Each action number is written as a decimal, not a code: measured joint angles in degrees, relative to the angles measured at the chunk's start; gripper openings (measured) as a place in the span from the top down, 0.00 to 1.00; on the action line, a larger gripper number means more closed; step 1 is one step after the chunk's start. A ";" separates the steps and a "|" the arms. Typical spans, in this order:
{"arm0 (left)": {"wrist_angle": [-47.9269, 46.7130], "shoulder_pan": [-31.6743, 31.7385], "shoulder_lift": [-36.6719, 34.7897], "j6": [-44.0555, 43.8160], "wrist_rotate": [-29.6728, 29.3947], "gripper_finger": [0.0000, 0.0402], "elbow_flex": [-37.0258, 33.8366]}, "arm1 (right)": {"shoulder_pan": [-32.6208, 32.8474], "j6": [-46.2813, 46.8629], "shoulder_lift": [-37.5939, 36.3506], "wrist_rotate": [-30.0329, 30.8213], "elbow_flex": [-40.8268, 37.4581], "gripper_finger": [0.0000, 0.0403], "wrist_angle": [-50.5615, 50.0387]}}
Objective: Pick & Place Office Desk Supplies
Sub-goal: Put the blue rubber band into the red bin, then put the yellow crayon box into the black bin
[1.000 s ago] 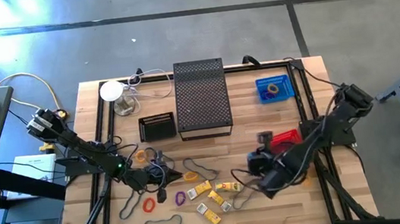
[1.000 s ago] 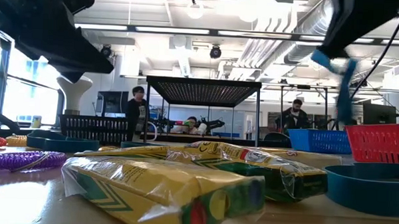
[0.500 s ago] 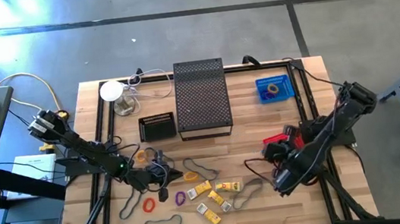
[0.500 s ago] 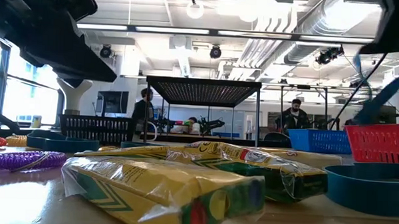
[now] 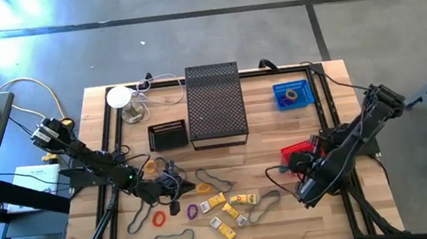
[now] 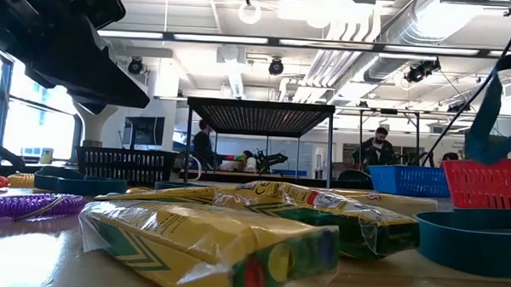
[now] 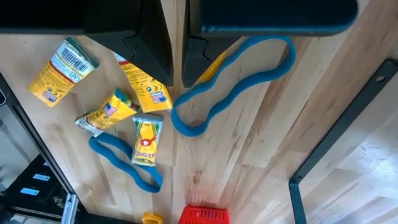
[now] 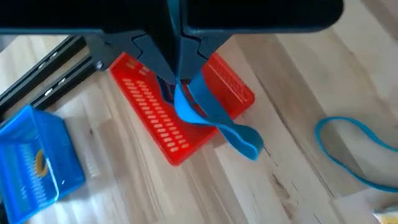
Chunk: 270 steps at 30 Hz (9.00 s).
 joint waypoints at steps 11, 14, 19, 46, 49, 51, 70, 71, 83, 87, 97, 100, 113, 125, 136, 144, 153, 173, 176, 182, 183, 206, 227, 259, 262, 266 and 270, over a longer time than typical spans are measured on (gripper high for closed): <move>-0.03 0.00 0.00 0.00 -0.02 0.92 0.00 | 0.00 9.06 -11.97 -3.66 -14.33 1.00 0.02; -0.02 0.06 0.00 0.00 -0.02 0.92 0.00 | 0.00 9.60 -13.82 -4.17 -17.63 1.00 -0.12; -0.02 0.26 0.00 0.02 -0.04 0.92 0.00 | -0.02 9.61 -14.21 -4.42 -20.10 1.00 2.51; 0.00 0.26 -0.02 0.04 -0.04 0.92 0.00 | -13.84 -6.10 -13.64 -14.50 -34.47 1.00 30.53; 0.00 0.26 -0.02 0.04 -0.04 0.92 0.00 | -15.22 -6.10 -13.64 -14.69 -36.42 1.00 31.43; 0.01 0.26 -0.02 0.04 -0.04 0.92 0.00 | -15.84 -6.10 -13.64 -14.12 -37.01 1.00 31.49; 0.02 0.26 -0.04 0.04 -0.07 0.92 0.00 | -17.44 -8.48 -14.02 -11.07 -36.30 0.61 26.71; 0.02 0.26 -0.04 0.04 -0.07 0.92 0.00 | -17.44 -8.15 -14.33 -10.99 -35.77 0.60 25.29; 0.02 0.26 -0.04 0.04 -0.07 0.92 0.00 | -13.51 -9.26 -18.60 -5.16 -24.73 0.64 24.21; 0.02 0.22 -0.04 -0.92 -0.07 0.92 0.00 | -10.70 -17.86 -18.82 -2.97 -24.64 0.65 38.36; 0.02 -0.68 -0.04 -6.14 -0.07 0.92 0.00 | -11.42 -58.88 -11.04 -2.50 -24.06 0.65 80.47; 0.14 -0.68 0.13 -6.64 -0.22 0.92 0.00 | -13.19 -56.37 -7.39 -1.46 -21.12 0.63 79.68; 0.22 -0.18 1.00 -6.43 -1.89 0.92 0.02 | -15.45 -48.19 14.88 -11.35 -0.48 0.38 54.35; 2.15 -0.46 4.95 -6.70 -1.79 0.92 0.02 | -19.71 -50.66 19.72 -26.46 0.17 0.34 59.79; 3.04 1.02 5.14 -6.25 1.77 0.92 0.02 | -22.14 -54.09 17.95 -25.51 0.13 0.34 56.38; 3.04 1.57 5.14 -1.89 4.17 0.92 0.02 | -23.51 -52.06 17.64 -25.77 0.11 0.34 56.30; 3.47 1.55 5.14 0.07 4.20 0.92 0.02 | -24.17 -51.04 17.64 -27.68 0.11 0.34 58.03; 4.62 1.31 5.14 -14.22 4.23 0.92 0.02 | -17.35 -55.39 17.64 -12.41 0.11 0.35 53.47; 4.87 0.61 5.14 -14.45 3.74 0.92 0.02 | -14.52 -53.94 18.72 -7.10 0.11 0.35 55.14; 7.34 -0.94 5.14 -14.31 2.80 0.92 0.00 | -11.47 -48.63 22.12 -0.44 0.08 0.35 56.85; 7.55 -1.11 5.14 -13.87 2.78 0.92 0.02 | -11.50 -48.53 22.61 -0.69 0.06 0.35 57.76; 8.31 -2.27 5.22 -10.45 2.54 0.92 0.02 | -13.94 -41.07 28.79 -11.29 -1.03 0.41 62.18; 10.47 -2.67 5.22 -7.26 1.35 0.92 0.00 | -14.45 -46.39 28.57 -11.22 -1.12 0.78 63.95; 40.72 -6.01 31.21 44.85 -10.69 0.45 12.55 | -15.23 -55.60 24.09 -6.52 0.09 0.81 62.94; 40.76 -5.97 31.21 47.53 -11.02 0.45 12.55 | -16.15 -55.17 22.02 -9.35 1.17 0.82 61.25; 40.98 -5.84 31.19 52.37 -11.07 0.45 12.57 | -17.77 -54.75 19.09 -17.76 1.71 0.82 64.05; 43.31 -5.86 31.15 58.97 -11.08 0.45 12.57 | -19.36 -50.60 18.15 -22.27 1.68 0.82 65.80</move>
